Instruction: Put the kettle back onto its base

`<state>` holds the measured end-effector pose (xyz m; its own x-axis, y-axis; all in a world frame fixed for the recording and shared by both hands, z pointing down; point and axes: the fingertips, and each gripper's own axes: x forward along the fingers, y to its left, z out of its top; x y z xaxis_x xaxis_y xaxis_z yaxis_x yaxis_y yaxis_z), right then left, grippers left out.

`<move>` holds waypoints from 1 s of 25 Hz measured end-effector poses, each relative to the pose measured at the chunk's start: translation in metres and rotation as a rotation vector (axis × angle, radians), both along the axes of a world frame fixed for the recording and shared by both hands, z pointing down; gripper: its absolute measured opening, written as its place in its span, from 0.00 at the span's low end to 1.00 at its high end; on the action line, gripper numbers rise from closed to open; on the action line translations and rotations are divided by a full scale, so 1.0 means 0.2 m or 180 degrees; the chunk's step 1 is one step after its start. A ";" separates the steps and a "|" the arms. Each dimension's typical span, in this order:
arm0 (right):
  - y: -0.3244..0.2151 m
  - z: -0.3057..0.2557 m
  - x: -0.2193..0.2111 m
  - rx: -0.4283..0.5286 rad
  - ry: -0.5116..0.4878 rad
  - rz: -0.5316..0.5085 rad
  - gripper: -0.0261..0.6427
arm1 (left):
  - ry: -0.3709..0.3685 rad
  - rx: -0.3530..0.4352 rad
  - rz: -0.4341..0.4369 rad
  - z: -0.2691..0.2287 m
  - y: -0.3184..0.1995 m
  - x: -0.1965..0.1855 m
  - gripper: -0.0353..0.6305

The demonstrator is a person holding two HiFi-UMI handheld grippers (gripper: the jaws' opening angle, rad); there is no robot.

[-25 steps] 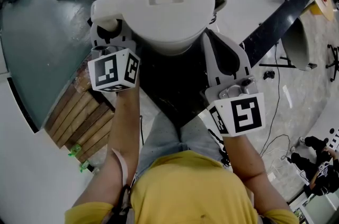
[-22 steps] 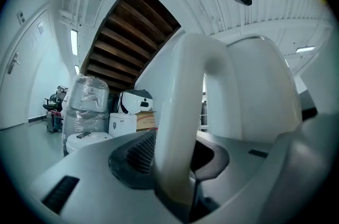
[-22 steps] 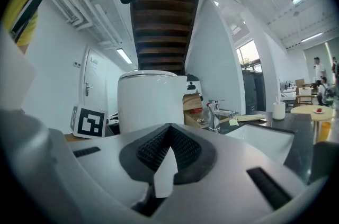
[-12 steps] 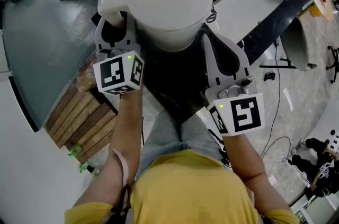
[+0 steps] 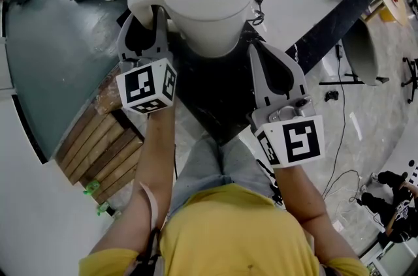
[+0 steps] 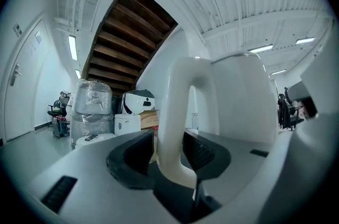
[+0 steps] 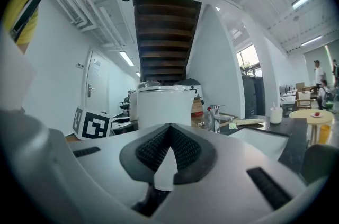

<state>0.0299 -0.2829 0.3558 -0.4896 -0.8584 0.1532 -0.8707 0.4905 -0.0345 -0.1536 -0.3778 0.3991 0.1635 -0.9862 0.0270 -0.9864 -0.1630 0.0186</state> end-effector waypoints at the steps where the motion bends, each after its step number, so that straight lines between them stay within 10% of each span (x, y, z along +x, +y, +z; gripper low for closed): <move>1: 0.01 0.00 0.00 0.0006 -0.0001 0.0001 0.06 | 0.0000 -0.0012 -0.0004 0.00 0.01 0.00 0.29; 25: 0.23 -0.13 -0.01 0.0165 -0.0012 0.0071 0.06 | 0.0065 -0.0058 0.0319 -0.17 0.32 0.08 0.32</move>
